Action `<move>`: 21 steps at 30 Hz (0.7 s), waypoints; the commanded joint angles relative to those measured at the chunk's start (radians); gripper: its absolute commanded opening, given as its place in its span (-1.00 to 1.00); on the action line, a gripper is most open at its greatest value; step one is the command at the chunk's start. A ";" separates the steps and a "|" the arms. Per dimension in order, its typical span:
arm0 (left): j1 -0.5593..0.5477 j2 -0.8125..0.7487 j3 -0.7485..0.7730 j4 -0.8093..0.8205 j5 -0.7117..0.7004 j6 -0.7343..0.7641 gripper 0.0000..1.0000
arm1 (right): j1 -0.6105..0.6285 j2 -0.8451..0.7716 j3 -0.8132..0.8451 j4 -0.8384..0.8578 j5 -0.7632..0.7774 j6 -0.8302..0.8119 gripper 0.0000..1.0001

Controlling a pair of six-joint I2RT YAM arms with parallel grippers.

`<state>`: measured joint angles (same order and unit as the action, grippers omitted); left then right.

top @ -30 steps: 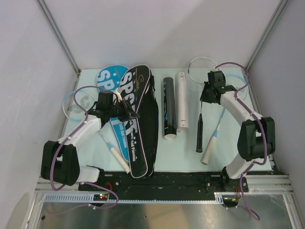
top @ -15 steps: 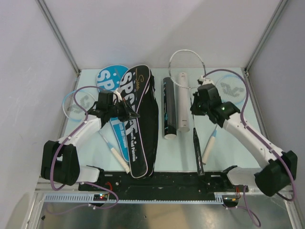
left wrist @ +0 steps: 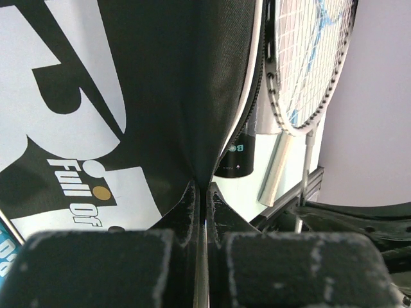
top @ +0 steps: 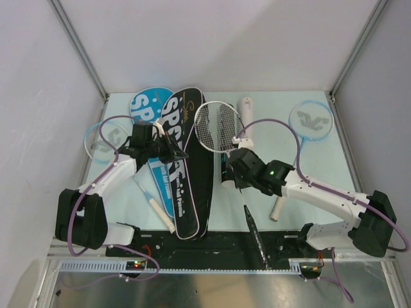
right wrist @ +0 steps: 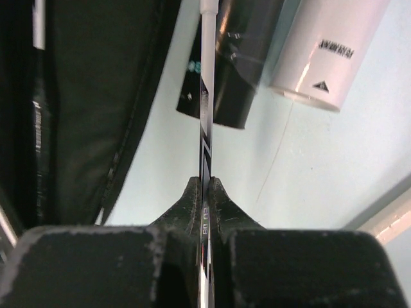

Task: Pack up the badminton gear
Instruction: Place the racket in the racket bag.

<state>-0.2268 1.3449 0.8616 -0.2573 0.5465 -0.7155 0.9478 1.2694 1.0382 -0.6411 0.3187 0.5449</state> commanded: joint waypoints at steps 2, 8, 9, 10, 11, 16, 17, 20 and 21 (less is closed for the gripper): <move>0.009 -0.004 0.063 0.024 0.025 -0.004 -1.00 | 0.072 0.009 -0.032 -0.028 0.098 0.083 -1.00; 0.009 -0.007 0.062 0.024 0.014 -0.003 -1.00 | 0.135 0.000 -0.037 -0.077 0.132 0.129 -1.00; 0.009 -0.007 0.063 0.023 0.015 -0.003 -1.00 | 0.139 -0.003 -0.037 -0.081 0.133 0.132 -1.00; 0.009 -0.007 0.065 0.023 0.016 -0.003 -1.00 | 0.141 -0.007 -0.038 -0.080 0.133 0.130 -1.00; 0.009 -0.007 0.066 0.024 0.017 -0.002 -1.00 | 0.141 -0.009 -0.038 -0.067 0.128 0.121 -1.00; 0.009 -0.003 0.064 0.025 0.020 -0.003 -1.00 | 0.142 0.001 -0.035 0.047 0.111 0.071 -1.00; 0.008 -0.003 0.065 0.024 0.022 -0.004 -1.00 | 0.141 0.008 -0.032 0.080 0.109 0.057 -1.00; 0.006 0.001 0.062 0.024 0.027 -0.005 -1.00 | 0.141 0.063 -0.014 0.149 0.107 0.018 -1.00; 0.006 0.001 0.063 0.024 0.028 -0.005 -1.00 | 0.141 0.086 0.001 0.167 0.106 0.005 -1.00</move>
<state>-0.2268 1.3487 0.8772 -0.2638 0.5465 -0.7155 1.0847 1.2976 0.9951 -0.6254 0.3958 0.6052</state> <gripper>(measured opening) 0.023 0.034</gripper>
